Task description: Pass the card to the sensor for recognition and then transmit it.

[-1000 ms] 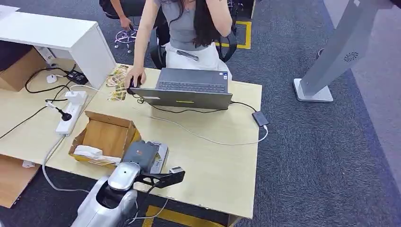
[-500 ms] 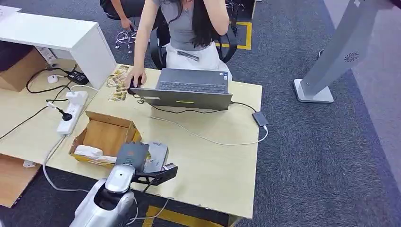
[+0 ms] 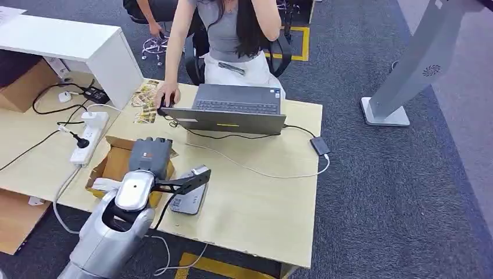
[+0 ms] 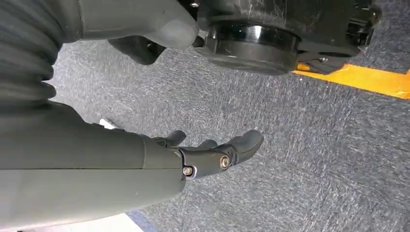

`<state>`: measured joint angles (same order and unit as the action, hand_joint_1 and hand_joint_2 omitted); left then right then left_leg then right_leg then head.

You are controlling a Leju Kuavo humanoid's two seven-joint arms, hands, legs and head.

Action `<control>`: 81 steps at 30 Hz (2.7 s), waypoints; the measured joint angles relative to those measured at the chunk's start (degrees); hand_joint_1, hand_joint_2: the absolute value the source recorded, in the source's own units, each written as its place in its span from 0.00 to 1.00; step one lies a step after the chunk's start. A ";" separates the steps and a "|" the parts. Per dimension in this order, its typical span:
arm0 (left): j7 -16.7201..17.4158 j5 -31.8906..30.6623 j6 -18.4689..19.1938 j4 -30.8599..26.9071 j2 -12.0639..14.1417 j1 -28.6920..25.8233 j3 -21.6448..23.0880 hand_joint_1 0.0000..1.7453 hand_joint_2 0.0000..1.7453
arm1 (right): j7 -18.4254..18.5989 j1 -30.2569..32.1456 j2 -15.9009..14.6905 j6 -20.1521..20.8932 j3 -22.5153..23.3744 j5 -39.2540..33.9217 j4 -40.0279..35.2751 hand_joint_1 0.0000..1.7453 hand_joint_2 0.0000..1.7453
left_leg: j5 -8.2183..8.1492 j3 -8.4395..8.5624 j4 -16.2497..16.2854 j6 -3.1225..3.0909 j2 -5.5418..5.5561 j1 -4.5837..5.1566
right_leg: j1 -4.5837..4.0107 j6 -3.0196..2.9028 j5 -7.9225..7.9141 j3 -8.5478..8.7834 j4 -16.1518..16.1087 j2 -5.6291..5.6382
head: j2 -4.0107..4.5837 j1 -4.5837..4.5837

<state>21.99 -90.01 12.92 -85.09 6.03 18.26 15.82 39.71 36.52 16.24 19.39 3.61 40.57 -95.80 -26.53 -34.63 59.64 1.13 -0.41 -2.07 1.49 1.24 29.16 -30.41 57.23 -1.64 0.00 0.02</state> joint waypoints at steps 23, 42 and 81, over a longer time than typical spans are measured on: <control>-0.57 0.02 -14.23 2.08 12.79 13.63 0.68 1.00 1.00 | -6.32 -2.60 -0.02 -1.22 1.48 2.08 7.08 0.00 1.00 | 0.10 -0.15 -0.02 0.14 -0.08 -0.08 | -0.07 -0.04 -0.02 -0.17 0.03 0.08 | 0.00 -0.02; -2.56 0.02 -16.35 7.13 14.82 16.86 -1.81 1.00 1.00 | -5.27 -2.68 -0.02 -1.55 1.62 2.01 7.78 0.00 1.00 | 0.10 -0.16 -0.01 0.15 -0.08 -0.08 | -0.06 -0.04 -0.02 -0.18 0.03 0.08 | 0.00 0.00; -20.74 4.04 -18.09 -14.50 3.13 -0.92 -2.69 0.00 1.00 | -2.06 -1.03 -0.02 -5.72 0.20 -3.19 5.14 0.00 1.00 | -0.10 -0.15 -0.02 0.04 -0.33 0.01 | 0.00 -0.03 0.00 -0.19 0.00 0.26 | 0.00 0.00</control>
<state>1.25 -85.97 -5.18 -99.59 9.16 17.33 13.14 37.66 35.49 16.22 13.66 3.81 37.38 -90.66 -26.63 -34.78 59.62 1.17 -0.74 -2.05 1.48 1.21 29.16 -30.60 57.23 -1.38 0.00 0.02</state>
